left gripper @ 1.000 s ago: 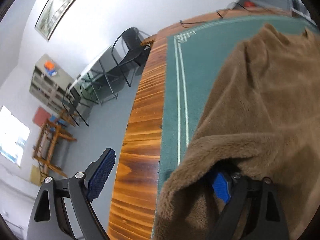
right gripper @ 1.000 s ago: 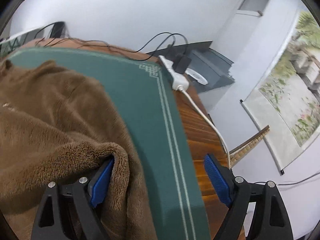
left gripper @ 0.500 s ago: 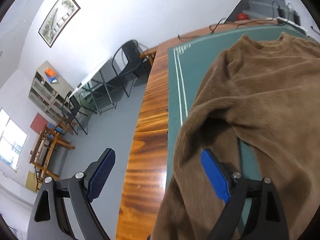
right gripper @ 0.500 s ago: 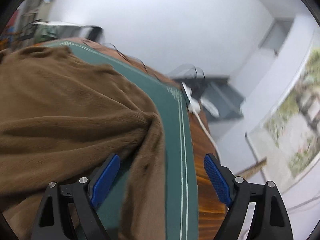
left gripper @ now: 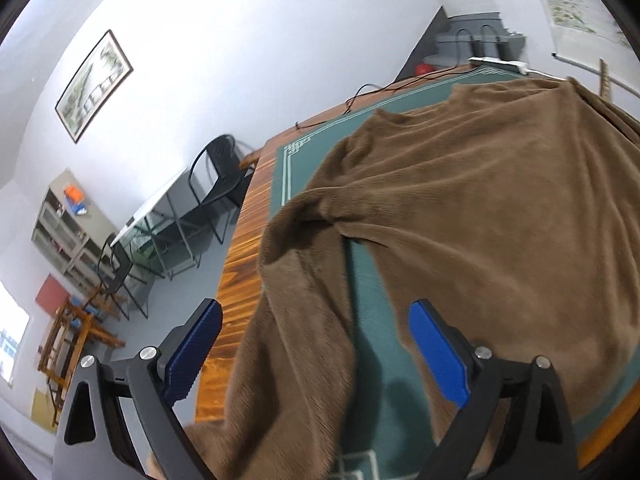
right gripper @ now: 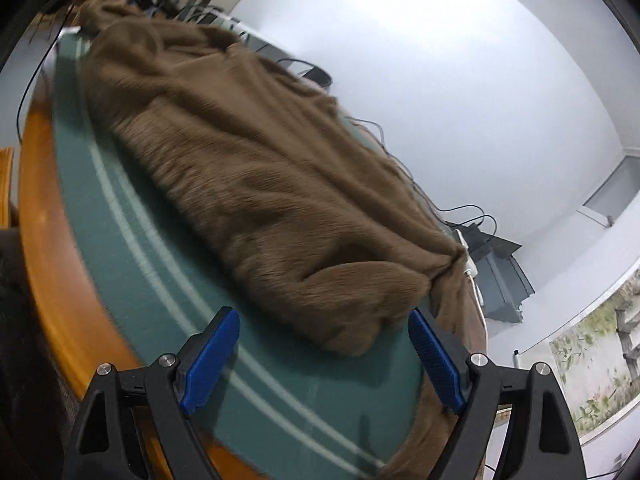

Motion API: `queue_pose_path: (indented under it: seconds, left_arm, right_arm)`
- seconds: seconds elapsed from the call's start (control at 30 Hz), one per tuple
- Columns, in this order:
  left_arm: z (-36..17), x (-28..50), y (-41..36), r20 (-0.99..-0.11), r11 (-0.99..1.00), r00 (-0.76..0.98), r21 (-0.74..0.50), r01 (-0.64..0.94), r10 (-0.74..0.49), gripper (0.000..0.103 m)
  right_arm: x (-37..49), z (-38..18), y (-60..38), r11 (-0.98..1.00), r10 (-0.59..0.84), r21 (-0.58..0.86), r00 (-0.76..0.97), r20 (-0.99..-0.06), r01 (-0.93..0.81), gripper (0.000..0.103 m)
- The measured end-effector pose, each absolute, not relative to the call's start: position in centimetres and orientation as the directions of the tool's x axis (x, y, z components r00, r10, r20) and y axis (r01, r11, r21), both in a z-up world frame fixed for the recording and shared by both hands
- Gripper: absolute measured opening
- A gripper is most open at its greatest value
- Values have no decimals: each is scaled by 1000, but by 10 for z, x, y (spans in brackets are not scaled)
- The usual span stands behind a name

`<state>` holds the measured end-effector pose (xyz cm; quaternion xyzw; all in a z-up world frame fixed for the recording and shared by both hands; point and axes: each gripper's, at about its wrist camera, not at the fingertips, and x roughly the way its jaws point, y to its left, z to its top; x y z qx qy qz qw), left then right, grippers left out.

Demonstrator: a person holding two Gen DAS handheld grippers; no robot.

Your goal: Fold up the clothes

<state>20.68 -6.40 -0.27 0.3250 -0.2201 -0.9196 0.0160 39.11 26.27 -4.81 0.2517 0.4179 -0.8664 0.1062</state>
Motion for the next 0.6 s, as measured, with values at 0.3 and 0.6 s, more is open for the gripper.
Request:
queue_pose_path:
  seconds: [0.3, 0.6]
  left_arm:
    - [-8, 233, -77, -617, -969, -784, 231, -93, -72, 98]
    - [-17, 274, -88, -568, -989, -820, 69, -131, 69, 101]
  right_arm:
    - [352, -39, 239, -617, 76, -744, -921, -382, 257, 88]
    - [288, 40, 250, -799, 126, -599, -959, -253, 53, 88]
